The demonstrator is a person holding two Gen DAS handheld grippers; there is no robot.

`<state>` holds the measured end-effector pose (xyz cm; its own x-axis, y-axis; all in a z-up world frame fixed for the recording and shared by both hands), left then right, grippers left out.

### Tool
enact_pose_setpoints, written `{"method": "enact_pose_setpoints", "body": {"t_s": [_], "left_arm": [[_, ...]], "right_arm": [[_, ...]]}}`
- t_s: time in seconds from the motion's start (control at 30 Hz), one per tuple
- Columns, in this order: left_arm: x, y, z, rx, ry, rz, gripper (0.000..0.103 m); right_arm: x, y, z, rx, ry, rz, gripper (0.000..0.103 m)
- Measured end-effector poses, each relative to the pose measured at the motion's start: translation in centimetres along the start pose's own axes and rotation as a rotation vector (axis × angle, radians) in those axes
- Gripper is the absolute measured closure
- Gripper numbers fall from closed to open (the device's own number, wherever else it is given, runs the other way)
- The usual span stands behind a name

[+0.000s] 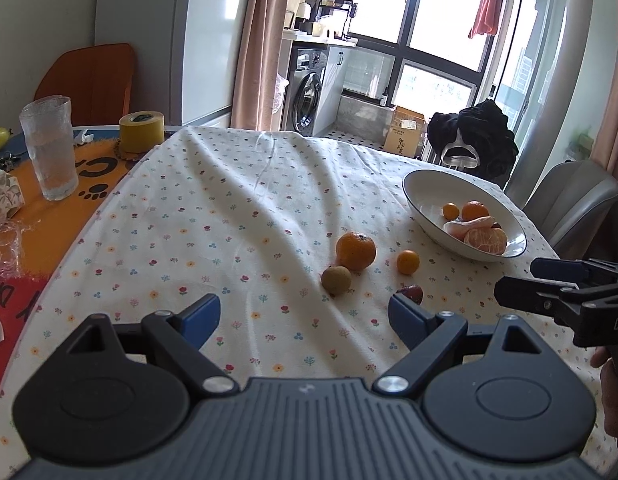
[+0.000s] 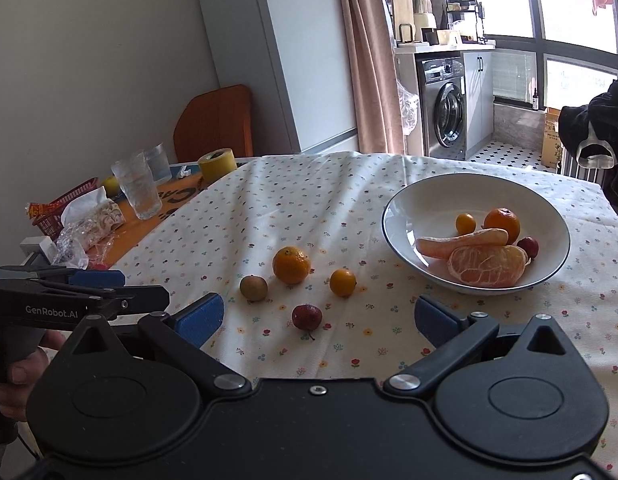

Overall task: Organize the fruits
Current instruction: 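Withdraw both open tools from the bowl toward the remaining fruit, then grasp the small dark red fruit with the right tool while the left tool grasps the brown kiwi-like fruit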

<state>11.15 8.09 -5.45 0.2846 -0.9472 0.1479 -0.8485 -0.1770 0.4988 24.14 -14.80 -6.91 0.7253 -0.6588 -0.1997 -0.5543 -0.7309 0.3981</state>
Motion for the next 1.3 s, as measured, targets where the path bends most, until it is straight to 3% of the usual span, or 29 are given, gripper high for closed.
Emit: {"method": "enact_pose_setpoints", "body": {"t_s": [0.17, 0.23, 0.67, 0.77, 0.9, 1.3], "left_arm": [[0.0, -1.0, 0.2, -0.001, 0.001, 0.024, 0.013], [0.0, -1.5, 0.2, -0.006, 0.007, 0.037, 0.014], [-0.4, -3.8, 0.8, -0.006, 0.037, 0.093, 0.023], [-0.6, -4.4, 0.8, -0.016, 0.055, 0.111, 0.034], [-0.6, -5.1, 0.7, -0.021, 0.065, 0.114, 0.041], [1.3, -7.3, 0.5, -0.031, 0.045, 0.136, 0.060]], "right_arm": [[-0.6, -1.4, 0.7, -0.036, 0.022, -0.020, 0.004], [-0.6, -2.2, 1.0, -0.060, 0.026, -0.023, 0.012], [-1.7, -6.2, 2.3, -0.156, 0.054, -0.060, 0.036], [-1.6, -7.5, 2.6, -0.178, 0.045, -0.060, 0.045], [-0.9, -8.8, 2.7, -0.183, 0.014, -0.053, 0.080], [0.7, -8.2, 2.1, -0.163, -0.016, -0.036, 0.080]]}}
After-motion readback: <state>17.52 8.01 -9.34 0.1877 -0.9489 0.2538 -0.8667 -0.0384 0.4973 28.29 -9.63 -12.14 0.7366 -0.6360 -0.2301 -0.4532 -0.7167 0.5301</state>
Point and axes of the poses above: each gripper's, at about its wrist camera, not at the fingertips, and y roughly against the way its jaws point, x to its right, z to its underside, the point moved 6 cm from there along -y, roughly the way its jaws point, and after that the axes turned 8 degrees about x, right-handed, at the moved point
